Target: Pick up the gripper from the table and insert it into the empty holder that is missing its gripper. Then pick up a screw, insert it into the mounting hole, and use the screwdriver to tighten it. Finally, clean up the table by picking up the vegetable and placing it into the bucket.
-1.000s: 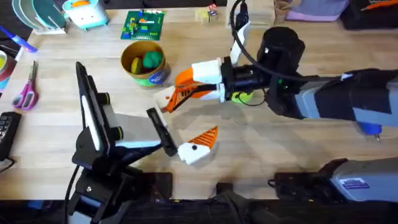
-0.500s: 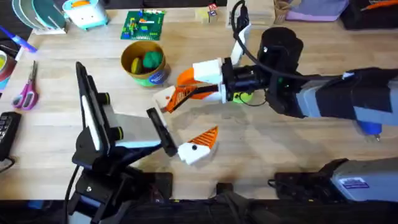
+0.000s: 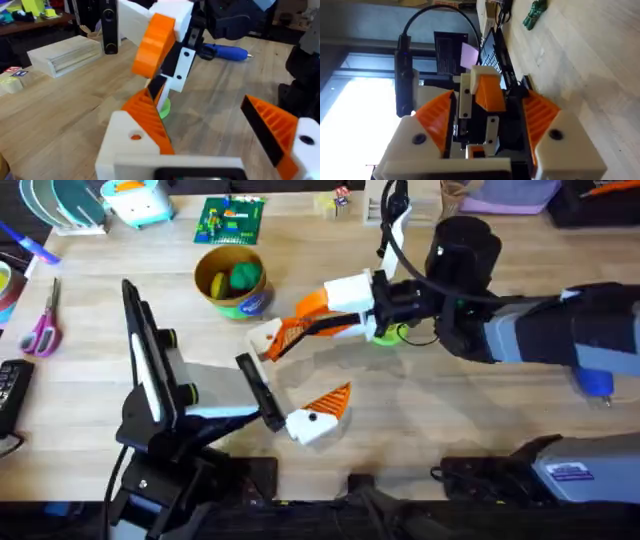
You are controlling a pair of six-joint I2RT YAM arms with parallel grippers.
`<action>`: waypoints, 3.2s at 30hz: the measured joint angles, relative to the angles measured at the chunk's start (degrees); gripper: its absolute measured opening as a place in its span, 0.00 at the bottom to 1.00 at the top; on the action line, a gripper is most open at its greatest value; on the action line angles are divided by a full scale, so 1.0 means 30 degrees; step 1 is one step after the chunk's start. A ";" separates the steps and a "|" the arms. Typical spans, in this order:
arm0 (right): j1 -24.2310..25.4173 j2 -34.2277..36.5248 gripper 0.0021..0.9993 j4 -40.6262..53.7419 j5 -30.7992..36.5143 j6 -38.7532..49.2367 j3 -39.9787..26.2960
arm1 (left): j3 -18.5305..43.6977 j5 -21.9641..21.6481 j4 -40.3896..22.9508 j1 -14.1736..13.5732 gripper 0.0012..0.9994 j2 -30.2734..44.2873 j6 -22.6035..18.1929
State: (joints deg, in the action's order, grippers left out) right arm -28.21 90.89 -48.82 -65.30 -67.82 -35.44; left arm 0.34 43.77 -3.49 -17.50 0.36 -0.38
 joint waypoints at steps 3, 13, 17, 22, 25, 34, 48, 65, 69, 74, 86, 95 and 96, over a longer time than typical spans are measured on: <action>0.0000 -0.0001 0.68 0.0070 -0.0194 0.0372 0.0000 | 0.0000 0.0000 0.0000 0.0000 0.99 0.0000 0.0000; 0.0000 0.0000 0.14 0.0559 0.0037 0.1103 -0.0015 | 0.0000 -0.0003 0.0000 0.0000 0.99 0.0000 -0.0011; 0.0000 0.0000 0.02 0.0648 0.0339 0.1119 -0.0015 | 0.0000 -0.0025 0.0000 0.0000 0.99 0.0003 -0.0073; 0.0000 0.0000 0.01 0.0641 0.0470 0.1104 -0.0015 | 0.0000 -0.0036 0.0000 0.0000 0.99 0.0000 -0.0073; -0.0007 0.0000 0.01 0.0619 0.0658 0.1031 -0.0015 | 0.0000 -0.0072 0.0000 0.0000 0.99 0.0000 -0.0073; -0.0279 0.0000 0.01 0.0379 0.2080 0.0456 -0.0015 | 0.0000 -0.1070 0.0066 0.0000 0.99 0.0000 -0.0013; -0.1745 -0.0007 0.01 -0.0204 0.6006 -0.0863 -0.0066 | 0.0000 -0.3238 0.0135 0.0029 0.99 0.0007 0.0321; -0.3505 -0.0007 0.01 -0.0729 0.9766 -0.1961 -0.0066 | 0.0000 -0.4959 0.0153 0.0146 0.99 0.0007 0.0357; -0.3759 -0.0007 0.01 -0.0729 1.0036 -0.1977 -0.0066 | 0.0000 -0.5179 0.0153 0.0146 0.99 0.0001 0.0372; -0.3796 -0.0007 0.01 -0.0721 0.9821 -0.1970 -0.0066 | 0.0000 -0.5289 0.0163 0.0146 0.99 0.0007 0.0372; -0.4199 -0.0007 0.01 -0.0737 1.0177 -0.1970 -0.0066 | 0.0000 -0.5501 0.0168 0.0146 0.99 0.0007 0.0372; -0.4430 -0.0007 0.01 -0.0758 1.0683 -0.1970 -0.0066 | 0.0000 -0.5682 0.0168 0.0146 0.99 0.0007 0.0386; -0.4430 -0.0007 0.01 -0.0758 1.0690 -0.1963 -0.0066 | 0.0000 -0.5688 0.0168 0.0146 0.99 0.0007 0.0392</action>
State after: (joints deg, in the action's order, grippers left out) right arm -41.50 90.87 -51.09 -33.23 -73.71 -35.64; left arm 0.34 26.70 -2.98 -17.06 0.38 0.79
